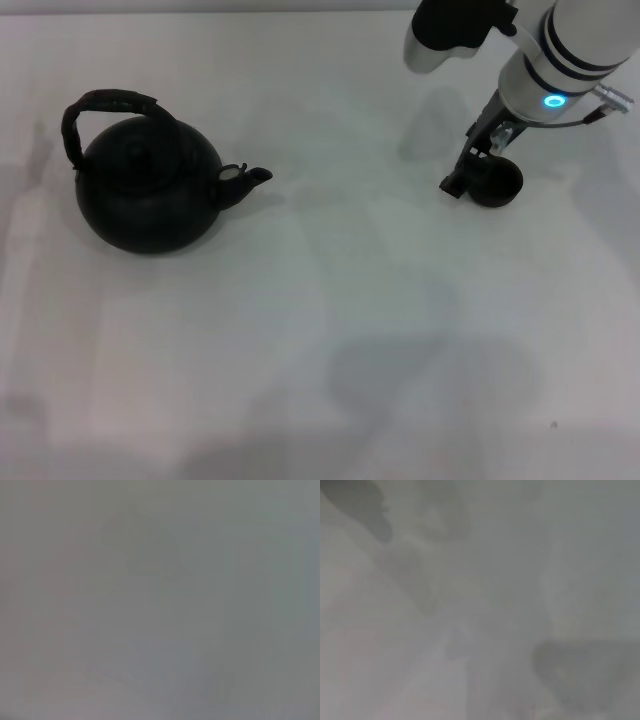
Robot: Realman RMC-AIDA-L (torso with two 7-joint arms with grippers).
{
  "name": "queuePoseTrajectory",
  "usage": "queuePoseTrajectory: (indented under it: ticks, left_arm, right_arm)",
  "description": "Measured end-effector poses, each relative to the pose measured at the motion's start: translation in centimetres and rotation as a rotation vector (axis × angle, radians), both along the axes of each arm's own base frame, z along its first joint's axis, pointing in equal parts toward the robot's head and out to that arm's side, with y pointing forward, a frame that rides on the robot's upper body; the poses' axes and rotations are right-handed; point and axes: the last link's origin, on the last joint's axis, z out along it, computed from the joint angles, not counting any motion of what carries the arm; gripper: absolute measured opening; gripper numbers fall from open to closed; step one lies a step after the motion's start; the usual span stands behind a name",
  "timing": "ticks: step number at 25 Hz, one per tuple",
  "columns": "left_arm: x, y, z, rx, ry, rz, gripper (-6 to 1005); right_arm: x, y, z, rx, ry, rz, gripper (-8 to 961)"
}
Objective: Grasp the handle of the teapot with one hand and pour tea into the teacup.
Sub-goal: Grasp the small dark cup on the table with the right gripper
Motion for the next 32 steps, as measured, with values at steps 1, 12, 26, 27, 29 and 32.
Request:
queuePoseTrajectory:
  ticks: [1,12,26,27,29,32]
  left_arm:
    - [0.0,0.0,0.0,0.0,0.0,0.0,877]
    - [0.1,0.1,0.0,-0.005,0.002,-0.006,876]
    - [0.2,0.2,0.0,0.002,-0.002,-0.007,878]
    - [0.2,0.2,0.0,0.002,-0.002,-0.007,878]
    - [0.2,0.2,0.1,0.002,-0.002,-0.007,877]
    - [0.1,0.2,0.1,0.002,-0.002,-0.006,877]
  right_arm:
    - [0.1,0.0,0.0,0.0,-0.001,-0.003,836]
    - [1.0,-0.2,0.3,0.001,-0.009,-0.03,836]
    - [2.1,-0.6,0.9,0.001,-0.049,-0.063,826]
    - [2.2,-0.6,0.9,0.002,-0.051,-0.062,825]
    - [2.2,-0.6,1.0,0.001,-0.052,-0.058,823]
    - [2.1,-0.7,1.0,-0.005,-0.054,-0.053,820]
